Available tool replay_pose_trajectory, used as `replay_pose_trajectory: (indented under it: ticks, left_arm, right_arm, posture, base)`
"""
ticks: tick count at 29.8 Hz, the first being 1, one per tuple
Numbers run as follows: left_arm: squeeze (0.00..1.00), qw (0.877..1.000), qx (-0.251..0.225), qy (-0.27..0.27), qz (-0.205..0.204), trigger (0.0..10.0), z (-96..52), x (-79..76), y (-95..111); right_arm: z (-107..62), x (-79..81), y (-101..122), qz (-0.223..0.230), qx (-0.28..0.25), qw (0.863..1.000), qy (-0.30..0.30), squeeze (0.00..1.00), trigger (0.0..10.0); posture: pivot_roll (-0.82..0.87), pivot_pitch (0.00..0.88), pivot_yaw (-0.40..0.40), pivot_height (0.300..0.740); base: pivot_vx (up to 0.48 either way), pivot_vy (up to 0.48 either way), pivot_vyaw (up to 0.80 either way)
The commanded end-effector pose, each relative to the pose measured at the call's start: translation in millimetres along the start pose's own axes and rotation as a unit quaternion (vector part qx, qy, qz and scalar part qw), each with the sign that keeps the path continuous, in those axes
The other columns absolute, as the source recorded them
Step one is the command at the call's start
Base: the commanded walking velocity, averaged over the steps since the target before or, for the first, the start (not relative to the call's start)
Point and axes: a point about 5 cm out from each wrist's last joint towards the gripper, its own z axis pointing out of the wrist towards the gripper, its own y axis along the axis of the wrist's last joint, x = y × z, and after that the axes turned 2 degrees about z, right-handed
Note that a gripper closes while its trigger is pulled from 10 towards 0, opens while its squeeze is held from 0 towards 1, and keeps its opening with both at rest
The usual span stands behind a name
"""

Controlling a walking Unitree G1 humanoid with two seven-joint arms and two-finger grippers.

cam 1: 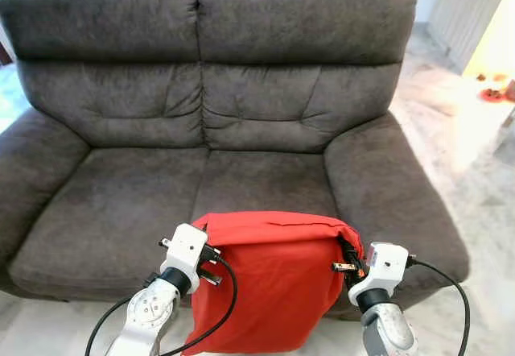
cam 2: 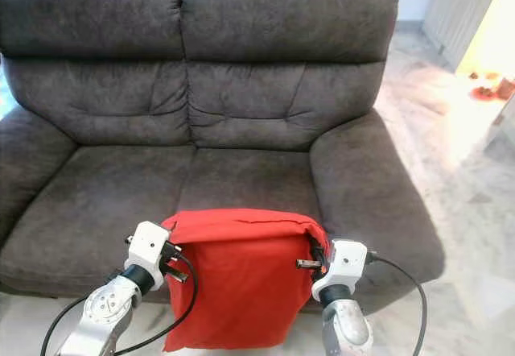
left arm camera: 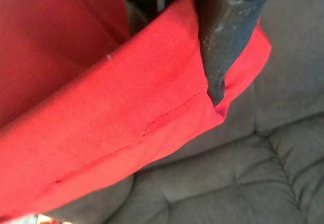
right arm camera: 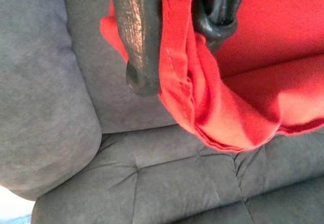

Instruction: Move the pillow to the sofa from floor

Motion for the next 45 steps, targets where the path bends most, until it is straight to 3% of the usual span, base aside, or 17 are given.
replay_pose_trajectory:
  ticks: [1, 16, 29, 39, 43, 45]
  left_arm:
    - [0.0, 0.998, -0.032, 0.045, 0.005, 10.0, -1.1, 20.9, 12]
    - [0.0, 0.995, -0.076, 0.058, 0.012, 10.0, 1.4, 31.8, 33]
    - [0.0, 0.989, -0.106, 0.085, 0.05, 10.0, -2.4, 43.5, 48]
    - [0.0, 0.981, -0.158, 0.087, 0.079, 10.0, -3.5, 41.4, 80]
    - [0.0, 0.971, -0.181, 0.064, 0.141, 10.0, 0.0, 41.7, 96]
    - [0.0, 0.969, -0.188, 0.066, 0.146, 10.0, 2.5, 46.0, 103]
  right_arm:
    - [2.7, -10.7, 19, -0.001, -0.047, 0.999, -0.026, 0.0, 10.0]
    - [5.3, -4.6, 26, -0.013, -0.066, 0.998, -0.02, 0.0, 10.0]
    - [8.8, 3.5, 40, -0.031, -0.092, 0.995, -0.015, 0.0, 10.0]
    - [7.3, 22.5, 85, -0.076, -0.173, 0.982, -0.005, 0.0, 10.0]
    - [8.7, 29.4, 102, -0.067, -0.195, 0.978, 0.005, 0.0, 10.0]
    - [9.5, 34.1, 108, -0.064, -0.204, 0.977, 0.013, 0.0, 10.0]
  posture:
    - [-0.01, 0.098, 0.052, 0.74]
    - [-0.02, 0.093, 0.059, 0.74]
    - [-0.02, 0.076, 0.073, 0.74]
    - [-0.03, 0.069, 0.074, 0.74]
    - [-0.03, 0.068, 0.074, 0.74]
    - [-0.03, 0.072, 0.075, 0.74]
  base:
    - [0.0, 0.0, 0.0]
    - [0.0, 0.0, 0.0]
    - [0.083, 0.0, 0.0]
    - [0.288, 0.0, 0.0]
    - [0.292, 0.0, 0.0]
    - [0.294, 0.0, 0.0]
